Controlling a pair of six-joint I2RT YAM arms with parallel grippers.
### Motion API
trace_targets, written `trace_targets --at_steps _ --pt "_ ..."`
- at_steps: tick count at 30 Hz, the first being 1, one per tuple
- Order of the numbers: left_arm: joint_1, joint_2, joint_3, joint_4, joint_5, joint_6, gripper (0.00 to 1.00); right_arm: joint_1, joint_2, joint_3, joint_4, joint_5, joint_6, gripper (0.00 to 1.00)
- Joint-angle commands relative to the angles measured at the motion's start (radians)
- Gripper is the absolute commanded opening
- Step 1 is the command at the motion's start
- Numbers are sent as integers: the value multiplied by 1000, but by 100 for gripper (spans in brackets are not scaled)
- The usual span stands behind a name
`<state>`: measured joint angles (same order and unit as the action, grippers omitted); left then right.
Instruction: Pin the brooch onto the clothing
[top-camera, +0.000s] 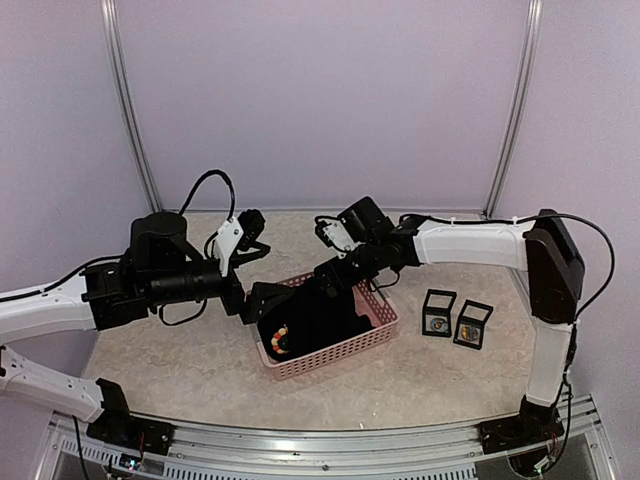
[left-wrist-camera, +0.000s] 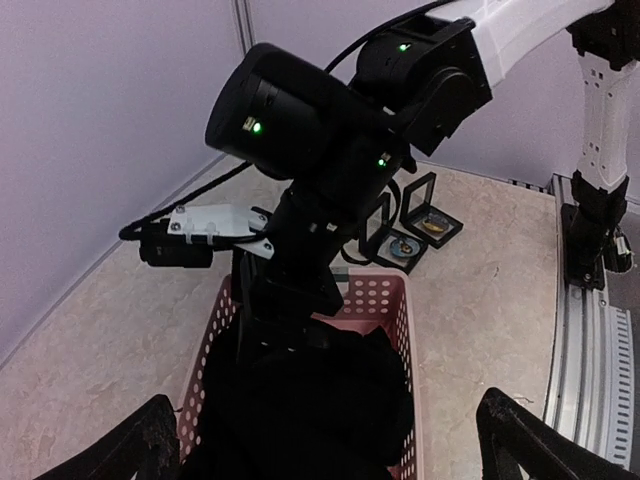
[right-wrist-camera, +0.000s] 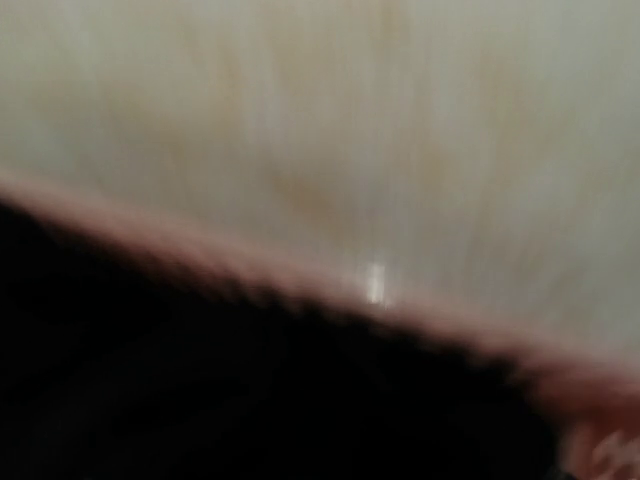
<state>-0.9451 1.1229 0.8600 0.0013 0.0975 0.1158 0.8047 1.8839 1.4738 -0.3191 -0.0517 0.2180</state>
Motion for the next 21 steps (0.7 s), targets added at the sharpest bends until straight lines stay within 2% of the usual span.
trace_targets --at_steps 1,5,7,8,11,12,16,21 --pt "-5 -96 -77 -68 33 -9 99 37 132 90 -193 72 39 94" --pt "-12 -138 -132 -90 35 -27 99 54 222 136 -195 61 31 94" --pt "-18 -136 -138 -115 29 -26 99 60 249 157 -212 40 14 88" --pt "-22 -129 -136 -127 29 -22 99 61 258 170 -227 -11 3 74" --pt "-37 -95 -120 -165 34 8 99 63 238 236 -292 -131 -51 11" --pt "-46 -87 -110 -179 35 22 99 61 213 269 -313 -159 -64 0" --pt "-78 -44 -64 -231 38 85 99 56 46 459 -353 -186 -123 0" --pt "-96 -27 -35 -225 87 163 99 30 -181 624 -278 -32 -135 0"
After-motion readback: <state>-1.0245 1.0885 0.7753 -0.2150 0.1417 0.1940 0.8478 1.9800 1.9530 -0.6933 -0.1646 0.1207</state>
